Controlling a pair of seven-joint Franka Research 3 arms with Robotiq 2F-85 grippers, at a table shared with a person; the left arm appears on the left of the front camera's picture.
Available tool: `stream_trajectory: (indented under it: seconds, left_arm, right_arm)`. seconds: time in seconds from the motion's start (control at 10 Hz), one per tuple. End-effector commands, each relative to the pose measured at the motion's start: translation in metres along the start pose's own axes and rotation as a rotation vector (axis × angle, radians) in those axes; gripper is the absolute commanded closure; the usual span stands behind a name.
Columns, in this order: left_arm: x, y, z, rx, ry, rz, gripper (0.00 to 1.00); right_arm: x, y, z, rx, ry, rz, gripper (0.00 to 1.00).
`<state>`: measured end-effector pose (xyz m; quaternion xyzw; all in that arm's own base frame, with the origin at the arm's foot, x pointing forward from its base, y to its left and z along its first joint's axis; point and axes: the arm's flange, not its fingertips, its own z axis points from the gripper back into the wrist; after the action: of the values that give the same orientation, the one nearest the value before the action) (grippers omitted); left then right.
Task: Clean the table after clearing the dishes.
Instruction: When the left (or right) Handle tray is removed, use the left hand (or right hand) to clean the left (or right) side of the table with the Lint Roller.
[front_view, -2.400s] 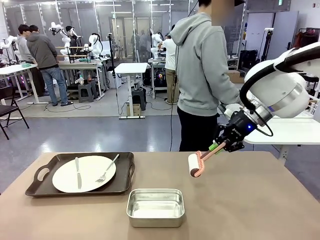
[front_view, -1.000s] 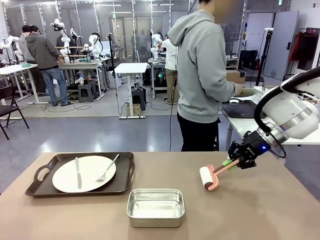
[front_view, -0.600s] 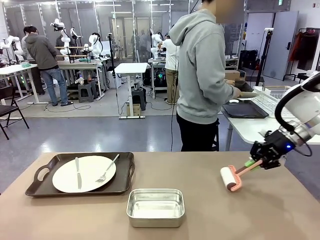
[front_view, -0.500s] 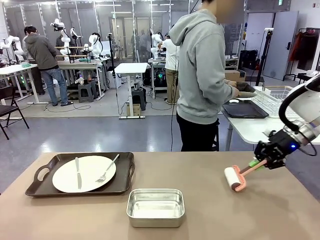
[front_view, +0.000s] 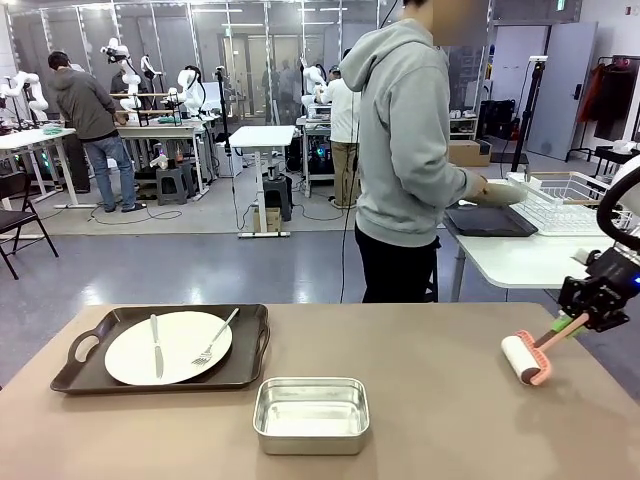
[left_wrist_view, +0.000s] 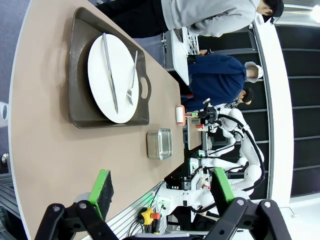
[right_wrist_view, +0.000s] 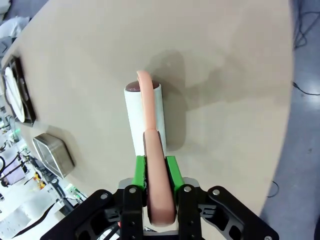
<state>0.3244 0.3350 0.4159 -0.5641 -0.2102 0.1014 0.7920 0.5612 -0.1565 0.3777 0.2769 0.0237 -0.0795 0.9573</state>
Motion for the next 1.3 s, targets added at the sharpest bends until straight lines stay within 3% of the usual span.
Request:
stream_trajectory:
  seconds: [0.0, 1.0, 1.1, 1.2]
  left_arm:
    - [-0.002, 0.0, 0.002, -0.002, -0.001, -0.008, 0.0]
    - [-0.002, 0.0, 0.002, -0.002, -0.001, -0.008, 0.0]
    - [-0.002, 0.0, 0.002, -0.002, -0.001, -0.008, 0.0]
    - [-0.002, 0.0, 0.002, -0.002, -0.001, -0.008, 0.0]
  right_arm:
    - [-0.014, -0.013, 0.006, -0.13, 0.017, -0.051, 0.78]
    - [-0.1, 0.085, 0.094, -0.381, -0.066, 0.068, 0.78]
    - [-0.101, 0.094, 0.094, -0.388, -0.069, 0.075, 0.78]
    - [-0.087, 0.076, 0.1, -0.334, -0.068, 0.092, 0.78]
